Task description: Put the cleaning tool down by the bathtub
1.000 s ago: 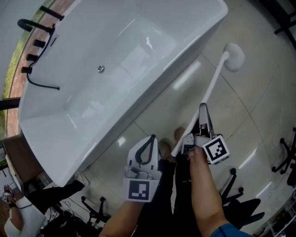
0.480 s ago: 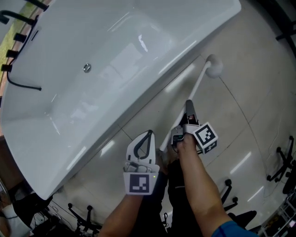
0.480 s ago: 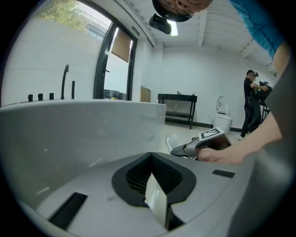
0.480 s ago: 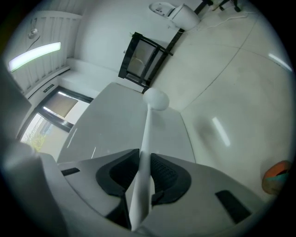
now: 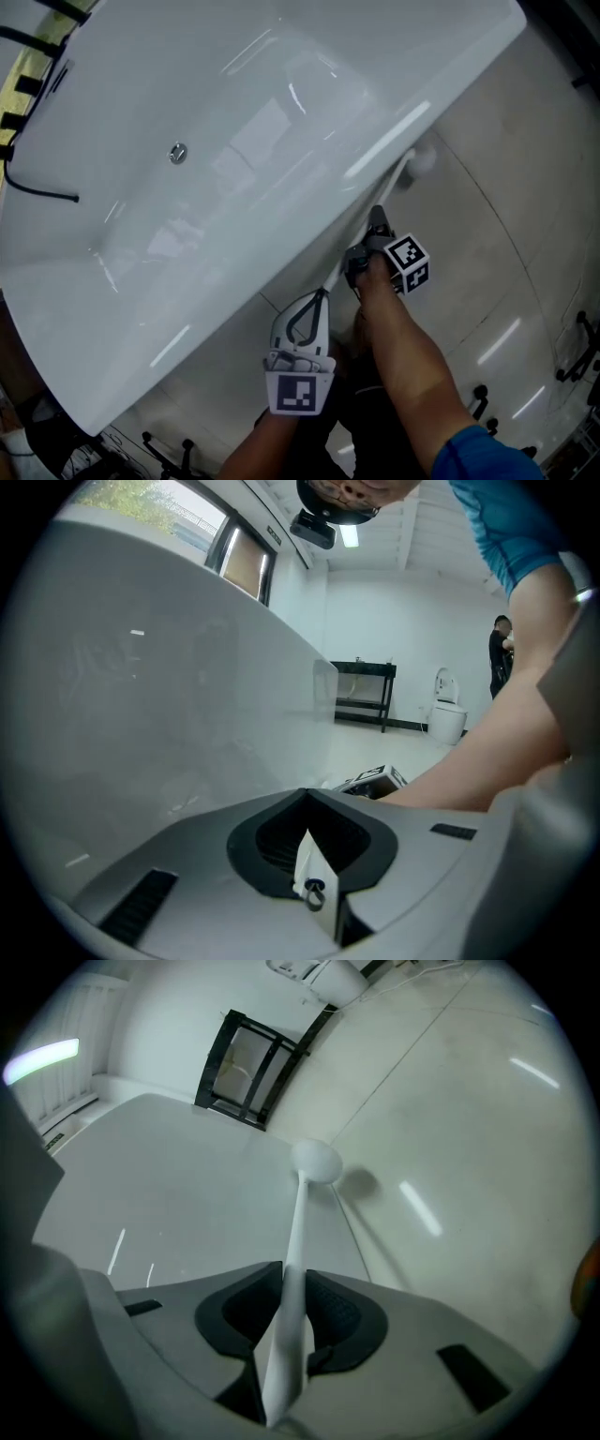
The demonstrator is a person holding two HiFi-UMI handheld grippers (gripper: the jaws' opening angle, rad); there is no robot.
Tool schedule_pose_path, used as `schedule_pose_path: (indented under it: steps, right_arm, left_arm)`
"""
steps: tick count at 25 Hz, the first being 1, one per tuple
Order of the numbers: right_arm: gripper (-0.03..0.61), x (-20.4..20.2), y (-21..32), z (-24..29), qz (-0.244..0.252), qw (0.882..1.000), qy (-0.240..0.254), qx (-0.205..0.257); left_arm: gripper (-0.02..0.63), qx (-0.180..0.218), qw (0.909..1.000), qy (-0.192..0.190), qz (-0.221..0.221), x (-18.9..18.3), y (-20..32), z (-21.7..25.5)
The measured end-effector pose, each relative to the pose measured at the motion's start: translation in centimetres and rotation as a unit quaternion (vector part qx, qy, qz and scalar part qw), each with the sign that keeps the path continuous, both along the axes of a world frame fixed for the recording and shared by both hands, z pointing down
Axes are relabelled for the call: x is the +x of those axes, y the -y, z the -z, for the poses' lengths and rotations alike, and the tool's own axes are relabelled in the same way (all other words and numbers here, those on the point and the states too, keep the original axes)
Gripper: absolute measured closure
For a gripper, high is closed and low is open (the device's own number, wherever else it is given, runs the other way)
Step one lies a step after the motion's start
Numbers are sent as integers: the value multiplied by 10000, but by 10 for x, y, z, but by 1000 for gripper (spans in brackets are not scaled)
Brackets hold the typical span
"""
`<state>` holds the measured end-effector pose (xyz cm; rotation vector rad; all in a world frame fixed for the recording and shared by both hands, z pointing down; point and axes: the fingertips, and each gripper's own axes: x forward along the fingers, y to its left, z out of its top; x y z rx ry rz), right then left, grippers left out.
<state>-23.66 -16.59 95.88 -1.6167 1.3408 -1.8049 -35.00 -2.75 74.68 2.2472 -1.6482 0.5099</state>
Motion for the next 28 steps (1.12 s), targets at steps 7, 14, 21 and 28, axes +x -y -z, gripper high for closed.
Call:
schedule_pose_path:
  steps: [7, 14, 21, 28]
  right_arm:
    - [476, -27, 11, -76, 399, 9984, -106, -374]
    - [489, -53, 7, -130, 1453, 9853, -369, -817]
    - [464, -51, 5, -136, 2033, 9735, -525, -908]
    - [439, -41, -4, -100, 2526, 9621, -790, -654]
  left_arm:
    - [614, -198, 9997, 1, -118, -9, 6, -44]
    - [614, -74, 9998, -145, 147, -30, 25, -56]
    - [614, -137, 9998, -157, -23, -21, 28, -58]
    - [614, -443, 9974, -397, 406, -21, 16, -49]
